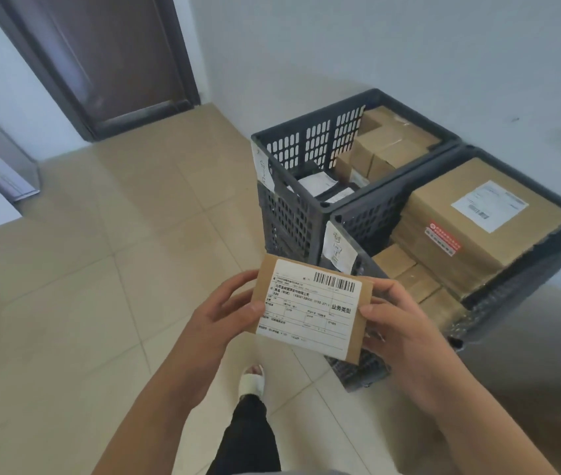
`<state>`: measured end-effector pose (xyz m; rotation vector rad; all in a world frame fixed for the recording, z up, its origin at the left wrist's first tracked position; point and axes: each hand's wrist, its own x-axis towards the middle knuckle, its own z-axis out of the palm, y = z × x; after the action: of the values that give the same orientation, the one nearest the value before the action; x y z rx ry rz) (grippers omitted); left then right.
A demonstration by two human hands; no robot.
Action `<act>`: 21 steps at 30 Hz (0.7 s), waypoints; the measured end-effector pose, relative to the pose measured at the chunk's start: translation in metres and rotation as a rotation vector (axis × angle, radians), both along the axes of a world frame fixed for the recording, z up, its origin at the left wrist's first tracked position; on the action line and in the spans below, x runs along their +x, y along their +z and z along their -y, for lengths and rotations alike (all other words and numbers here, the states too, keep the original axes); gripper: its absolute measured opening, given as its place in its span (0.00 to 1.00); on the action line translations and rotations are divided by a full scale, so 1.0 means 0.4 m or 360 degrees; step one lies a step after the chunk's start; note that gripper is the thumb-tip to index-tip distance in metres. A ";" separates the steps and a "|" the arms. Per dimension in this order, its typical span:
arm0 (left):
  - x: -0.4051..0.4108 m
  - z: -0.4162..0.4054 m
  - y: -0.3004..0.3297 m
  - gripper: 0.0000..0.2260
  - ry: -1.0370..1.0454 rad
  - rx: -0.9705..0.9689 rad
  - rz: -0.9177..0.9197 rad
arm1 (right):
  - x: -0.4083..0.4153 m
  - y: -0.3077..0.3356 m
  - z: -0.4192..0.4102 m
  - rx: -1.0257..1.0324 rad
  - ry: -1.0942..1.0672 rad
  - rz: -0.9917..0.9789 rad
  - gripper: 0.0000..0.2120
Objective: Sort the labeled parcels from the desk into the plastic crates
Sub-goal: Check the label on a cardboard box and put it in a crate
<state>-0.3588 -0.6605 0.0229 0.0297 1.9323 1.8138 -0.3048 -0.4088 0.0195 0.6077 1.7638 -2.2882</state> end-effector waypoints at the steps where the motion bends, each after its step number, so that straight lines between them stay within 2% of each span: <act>1: -0.059 0.019 0.003 0.18 -0.0052 0.0014 -0.0007 | -0.046 0.005 0.014 0.0021 -0.0004 -0.0001 0.21; 5: -0.282 0.101 0.027 0.21 -0.0226 0.0083 -0.0026 | -0.217 0.050 0.056 0.0135 0.0055 0.0031 0.22; 9: -0.485 0.148 0.040 0.23 -0.0437 0.0155 -0.0031 | -0.356 0.083 0.076 0.0270 0.0131 0.0038 0.33; 13: -0.658 0.147 0.026 0.27 -0.0536 0.0200 -0.0024 | -0.459 0.086 0.088 0.0473 0.0215 0.0065 0.37; 21: -1.020 0.077 0.019 0.26 -0.0755 0.0108 -0.0141 | -0.757 0.047 0.026 0.0558 0.0211 0.0005 0.24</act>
<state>-0.7669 -0.6911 0.0306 0.5516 1.7324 1.5731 -0.6074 -0.4191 0.0381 0.5287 2.1528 -1.9053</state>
